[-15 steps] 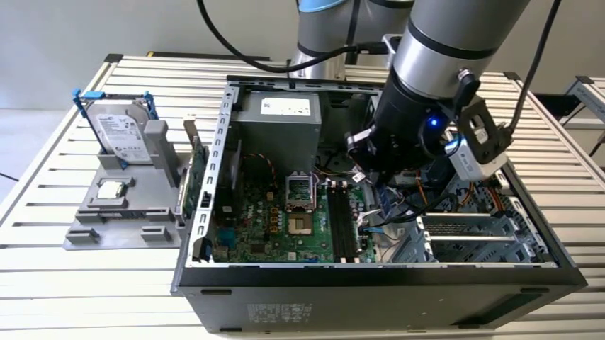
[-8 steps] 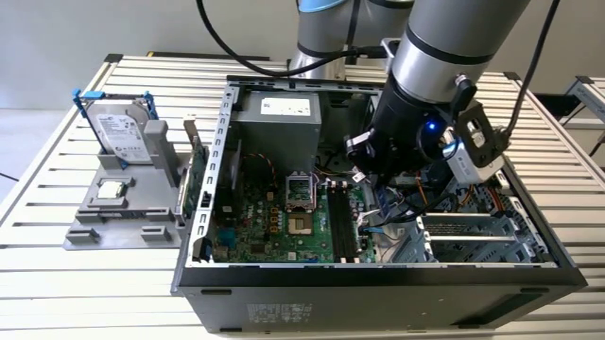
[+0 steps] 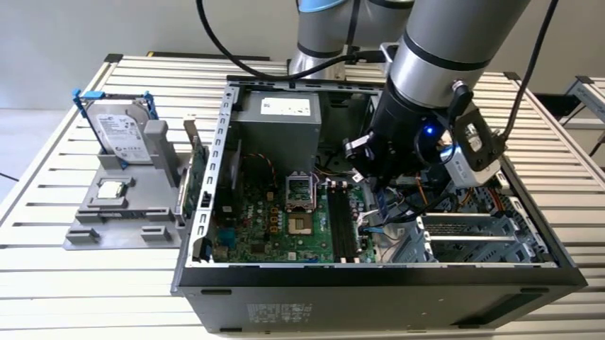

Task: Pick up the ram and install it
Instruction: 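Insert the ram into the slot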

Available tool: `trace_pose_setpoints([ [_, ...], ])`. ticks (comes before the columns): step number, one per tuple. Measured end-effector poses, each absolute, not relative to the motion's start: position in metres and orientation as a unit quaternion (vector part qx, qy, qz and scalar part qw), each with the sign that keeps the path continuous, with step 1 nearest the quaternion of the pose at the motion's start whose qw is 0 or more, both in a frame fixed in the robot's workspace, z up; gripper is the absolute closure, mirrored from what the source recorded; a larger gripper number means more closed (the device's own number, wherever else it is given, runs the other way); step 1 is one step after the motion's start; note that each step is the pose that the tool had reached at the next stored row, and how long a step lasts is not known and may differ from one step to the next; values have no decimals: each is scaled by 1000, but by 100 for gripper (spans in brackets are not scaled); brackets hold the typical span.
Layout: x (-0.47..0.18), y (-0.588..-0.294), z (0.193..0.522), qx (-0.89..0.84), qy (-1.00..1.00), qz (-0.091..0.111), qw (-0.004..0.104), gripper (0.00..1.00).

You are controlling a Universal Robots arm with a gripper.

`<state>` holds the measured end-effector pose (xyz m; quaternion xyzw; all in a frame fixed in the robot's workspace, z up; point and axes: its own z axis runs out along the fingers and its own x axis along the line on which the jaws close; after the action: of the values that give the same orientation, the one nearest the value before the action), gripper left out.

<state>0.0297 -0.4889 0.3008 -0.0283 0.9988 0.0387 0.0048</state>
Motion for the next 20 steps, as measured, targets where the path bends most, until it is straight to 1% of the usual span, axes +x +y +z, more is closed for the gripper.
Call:
trace_pose_setpoints([
  [10,30,-489,291,-28,999,37,5,100],
  [18,30,-487,285,-28,1000,13,4,100],
  [20,30,-487,286,-28,1000,13,4,100],
])
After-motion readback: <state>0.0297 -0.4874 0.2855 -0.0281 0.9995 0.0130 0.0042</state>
